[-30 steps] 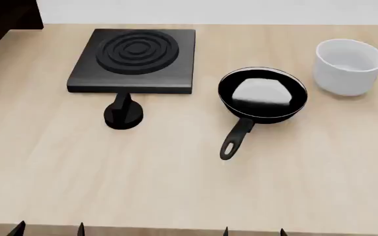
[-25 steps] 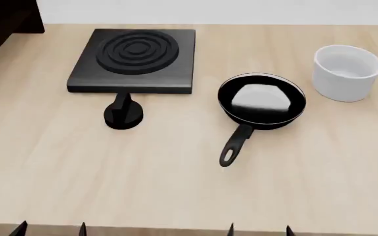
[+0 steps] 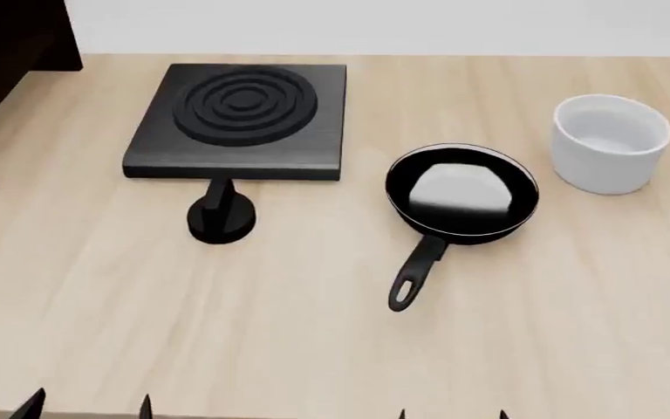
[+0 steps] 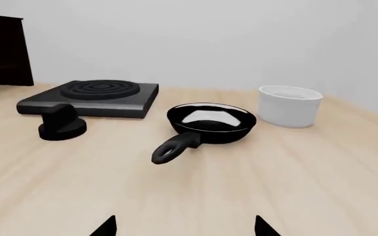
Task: Put the frying pan on the cabinet shelf.
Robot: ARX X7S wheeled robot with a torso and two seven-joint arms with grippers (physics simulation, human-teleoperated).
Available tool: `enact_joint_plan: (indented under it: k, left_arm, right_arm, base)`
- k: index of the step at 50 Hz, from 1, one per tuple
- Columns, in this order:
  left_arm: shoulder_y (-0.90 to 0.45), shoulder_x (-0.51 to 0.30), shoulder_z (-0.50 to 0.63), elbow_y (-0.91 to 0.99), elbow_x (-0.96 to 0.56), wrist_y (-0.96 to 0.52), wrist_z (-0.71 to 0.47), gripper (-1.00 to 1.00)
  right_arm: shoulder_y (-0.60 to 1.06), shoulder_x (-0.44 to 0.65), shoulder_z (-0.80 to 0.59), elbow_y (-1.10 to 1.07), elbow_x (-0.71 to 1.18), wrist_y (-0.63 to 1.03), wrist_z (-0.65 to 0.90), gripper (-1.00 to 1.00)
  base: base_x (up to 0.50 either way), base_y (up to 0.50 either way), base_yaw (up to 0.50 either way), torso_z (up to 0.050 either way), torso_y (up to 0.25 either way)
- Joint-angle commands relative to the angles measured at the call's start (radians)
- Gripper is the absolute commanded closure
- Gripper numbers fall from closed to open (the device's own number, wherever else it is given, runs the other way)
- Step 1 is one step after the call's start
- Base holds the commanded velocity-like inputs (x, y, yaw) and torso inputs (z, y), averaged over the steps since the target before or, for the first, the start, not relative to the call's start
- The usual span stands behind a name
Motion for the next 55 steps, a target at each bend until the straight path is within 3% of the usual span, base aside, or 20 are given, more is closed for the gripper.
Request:
enact_joint_plan:
  k: [1, 25, 49, 55]
  left_arm:
    - [-0.005, -0.016, 0.016, -0.027, -0.026, 0.03, -0.01, -1.0]
    - [-0.001, -0.038, 0.048, -0.003, -0.065, -0.004, -0.04, -1.0]
    - [-0.008, -0.052, 0.054, 0.026, -0.15, -0.055, -0.063, -1.0]
    - [-0.013, -0.056, 0.059, 0.019, -0.156, -0.049, -0.068, -1.0]
  right_arm:
    - [-0.011, 0.02, -0.022, -0.019, 0.007, 0.006, 0.021, -1.0]
    - [0.002, 0.046, -0.061, -0.03, 0.014, 0.036, 0.06, -1.0]
    - [0.004, 0.069, -0.071, -0.048, 0.038, 0.021, 0.093, -1.0]
    - [0.003, 0.072, -0.073, -0.056, 0.05, 0.025, 0.096, -1.0]
  base:
    - [0.0, 0.0, 0.0, 0.05, 0.0]
    - [0.0, 0.0, 0.0, 0.049, 0.0]
    - [0.0, 0.0, 0.0, 0.001, 0.0]
    - [0.09, 0.45, 0.0, 0.0, 0.0]
